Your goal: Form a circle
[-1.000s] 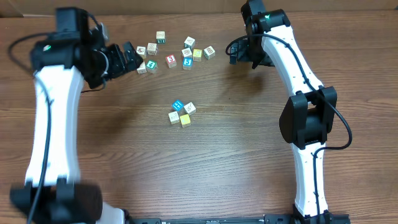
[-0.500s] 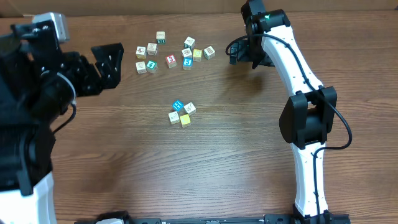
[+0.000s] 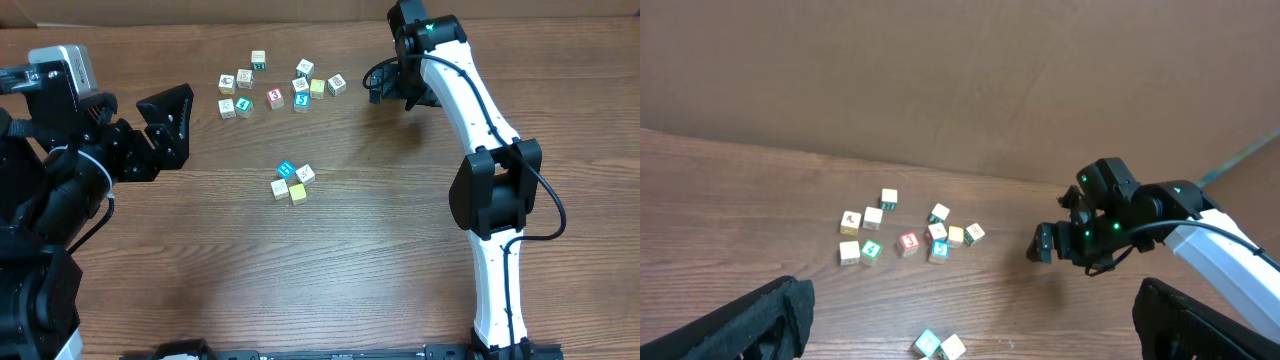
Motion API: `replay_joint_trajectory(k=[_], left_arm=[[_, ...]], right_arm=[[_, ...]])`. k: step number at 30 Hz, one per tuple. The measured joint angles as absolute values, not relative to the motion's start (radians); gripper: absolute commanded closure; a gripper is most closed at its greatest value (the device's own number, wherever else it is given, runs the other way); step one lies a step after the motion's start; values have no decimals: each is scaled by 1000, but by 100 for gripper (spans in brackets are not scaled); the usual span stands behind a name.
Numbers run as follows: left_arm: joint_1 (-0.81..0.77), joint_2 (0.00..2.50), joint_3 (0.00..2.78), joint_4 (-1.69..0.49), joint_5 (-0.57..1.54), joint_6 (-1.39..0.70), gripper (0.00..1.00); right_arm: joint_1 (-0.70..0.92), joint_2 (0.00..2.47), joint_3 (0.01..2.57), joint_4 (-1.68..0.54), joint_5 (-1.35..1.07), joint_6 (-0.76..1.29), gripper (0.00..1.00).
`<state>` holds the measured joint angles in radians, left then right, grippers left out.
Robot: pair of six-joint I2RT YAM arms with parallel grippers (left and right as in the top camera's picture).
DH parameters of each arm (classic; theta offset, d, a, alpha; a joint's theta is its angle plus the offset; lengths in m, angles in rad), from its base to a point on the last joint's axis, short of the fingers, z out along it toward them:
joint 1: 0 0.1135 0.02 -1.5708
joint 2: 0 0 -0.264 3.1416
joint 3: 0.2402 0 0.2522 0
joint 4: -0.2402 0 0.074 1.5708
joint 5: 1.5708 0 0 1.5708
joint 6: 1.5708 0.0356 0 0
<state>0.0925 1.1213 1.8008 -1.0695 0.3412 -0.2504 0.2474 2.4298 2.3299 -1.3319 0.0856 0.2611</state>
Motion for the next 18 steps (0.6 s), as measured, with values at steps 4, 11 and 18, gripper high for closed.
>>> replay_joint_trajectory(k=[4,11,18], left_arm=[[93,1121,1801,-1076,341,-250,1],[93,1120,1801,-1080,341,-250,1],[93,1087,1801,-1079,341,-227,1]], right_arm=[[247,2430,2330,-1332,85,261,0],[247,2430,2330,-1332,86,261,0],[247,2430,2330,-1332,85,261,0]])
